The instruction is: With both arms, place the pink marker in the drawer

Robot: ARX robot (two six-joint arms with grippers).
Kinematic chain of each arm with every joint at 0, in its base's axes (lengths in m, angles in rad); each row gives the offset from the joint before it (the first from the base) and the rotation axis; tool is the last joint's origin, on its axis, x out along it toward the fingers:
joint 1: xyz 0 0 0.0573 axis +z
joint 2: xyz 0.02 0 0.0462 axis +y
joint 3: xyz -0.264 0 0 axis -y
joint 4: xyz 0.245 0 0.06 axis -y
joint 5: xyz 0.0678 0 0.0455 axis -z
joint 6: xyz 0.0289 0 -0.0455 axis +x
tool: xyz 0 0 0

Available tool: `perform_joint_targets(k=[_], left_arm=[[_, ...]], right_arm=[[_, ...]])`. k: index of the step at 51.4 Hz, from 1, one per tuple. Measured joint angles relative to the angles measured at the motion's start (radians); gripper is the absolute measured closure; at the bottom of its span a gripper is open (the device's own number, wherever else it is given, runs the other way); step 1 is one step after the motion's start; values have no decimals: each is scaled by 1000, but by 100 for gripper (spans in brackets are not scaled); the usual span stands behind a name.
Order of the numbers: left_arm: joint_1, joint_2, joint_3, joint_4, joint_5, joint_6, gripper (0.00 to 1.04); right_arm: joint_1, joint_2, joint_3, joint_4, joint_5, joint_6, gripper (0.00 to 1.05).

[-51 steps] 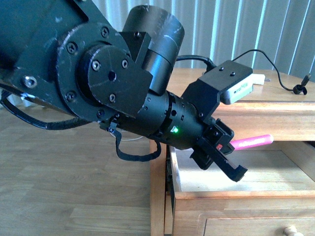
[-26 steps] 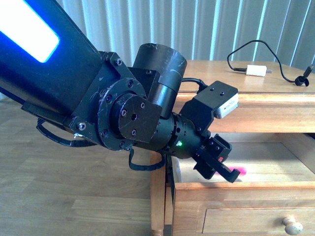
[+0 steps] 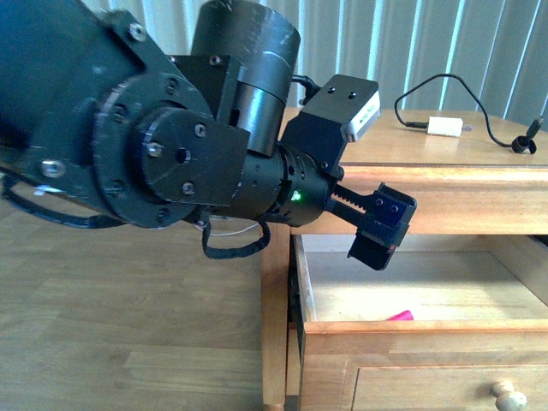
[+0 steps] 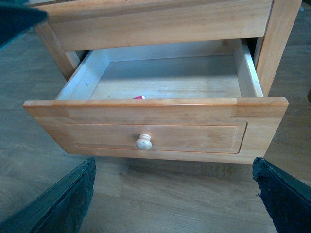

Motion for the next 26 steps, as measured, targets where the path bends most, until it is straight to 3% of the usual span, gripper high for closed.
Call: perform_joint_targets(k=[12, 26], left_arm=[[68, -372, -272, 47, -241, -55, 6], [148, -787, -561, -42, -367, -189, 6]], right_arm=[[0, 0, 0, 0, 0, 0, 8], [0, 0, 0, 0, 0, 0, 8]])
